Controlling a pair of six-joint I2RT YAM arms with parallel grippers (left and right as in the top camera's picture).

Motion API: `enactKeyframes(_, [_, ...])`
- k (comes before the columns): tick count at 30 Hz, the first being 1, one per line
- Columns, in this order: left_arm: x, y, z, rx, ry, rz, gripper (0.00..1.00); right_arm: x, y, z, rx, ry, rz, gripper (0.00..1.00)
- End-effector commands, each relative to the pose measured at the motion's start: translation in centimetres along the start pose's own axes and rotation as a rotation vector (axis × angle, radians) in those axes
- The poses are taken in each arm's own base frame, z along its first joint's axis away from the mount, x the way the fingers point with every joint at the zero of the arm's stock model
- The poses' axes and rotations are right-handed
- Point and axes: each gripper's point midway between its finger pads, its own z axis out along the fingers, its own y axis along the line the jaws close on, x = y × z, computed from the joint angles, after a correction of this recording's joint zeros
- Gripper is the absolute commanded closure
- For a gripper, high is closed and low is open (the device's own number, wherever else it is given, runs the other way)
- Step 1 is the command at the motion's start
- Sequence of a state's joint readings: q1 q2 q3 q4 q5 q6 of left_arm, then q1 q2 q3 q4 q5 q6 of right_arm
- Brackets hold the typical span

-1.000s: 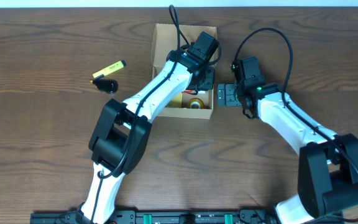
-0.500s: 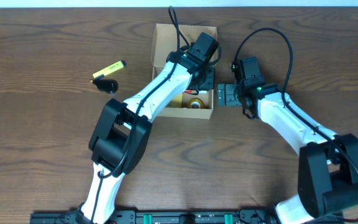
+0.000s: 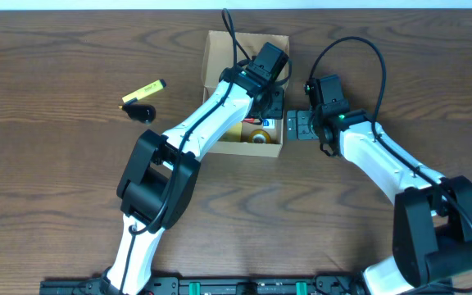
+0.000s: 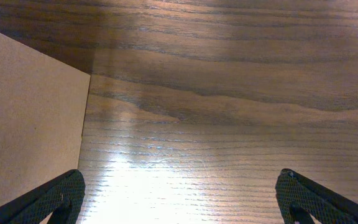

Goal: Pack container
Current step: 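Lower the staple box into the box's right side and release, then withdraw the left gripper toward the black tape dispenser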

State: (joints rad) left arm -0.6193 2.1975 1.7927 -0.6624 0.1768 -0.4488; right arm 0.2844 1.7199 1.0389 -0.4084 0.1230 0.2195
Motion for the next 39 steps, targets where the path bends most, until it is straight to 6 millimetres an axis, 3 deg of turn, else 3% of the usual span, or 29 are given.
enactKeyframes(1, [0.7, 0.2, 0.4, -0.006, 0.026, 0.005, 0.48, 0.3, -0.4, 0.3, 0.007, 0.013, 0.018, 0.01])
enactKeyframes(6, [0.4, 1.1, -0.5, -0.025, 0.027, 0.039, 0.5, 0.3, -0.4, 0.3, 0.007, 0.013, 0.018, 0.01])
enactKeyframes(10, [-0.4, 2.1, -3.2, -0.078, -0.007, 0.117, 0.5, 0.3, -0.4, 0.3, 0.007, 0.013, 0.018, 0.01])
enactKeyframes(15, [-0.4, 3.0, -7.7, -0.125, -0.027, 0.227, 0.5, 0.3, -0.4, 0.3, 0.007, 0.013, 0.018, 0.01])
enactKeyframes(22, [-1.4, 3.8, -16.0, -0.163, -0.144, 0.313, 0.5, 0.3, -0.4, 0.3, 0.007, 0.013, 0.018, 0.01])
enactKeyframes(24, [-1.5, 4.6, -18.0, -0.191, -0.169, 0.314, 0.5, 0.3, -0.4, 0.3, 0.007, 0.013, 0.018, 0.01])
enactKeyframes(26, [-1.1, 6.6, -20.2, -0.26, -0.178, 0.288, 0.5, 0.3, -0.4, 0.3, 0.007, 0.013, 0.018, 0.01])
enactKeyframes(33, [0.9, 12.8, -21.9, -0.389, -0.061, 0.174, 0.54, 0.3, -0.4, 0.3, 0.007, 0.013, 0.018, 0.01])
enactKeyframes(39, [-0.2, 15.5, -22.6, -0.416, -0.089, 0.101, 0.53, 0.3, -0.4, 0.3, 0.007, 0.013, 0.018, 0.01])
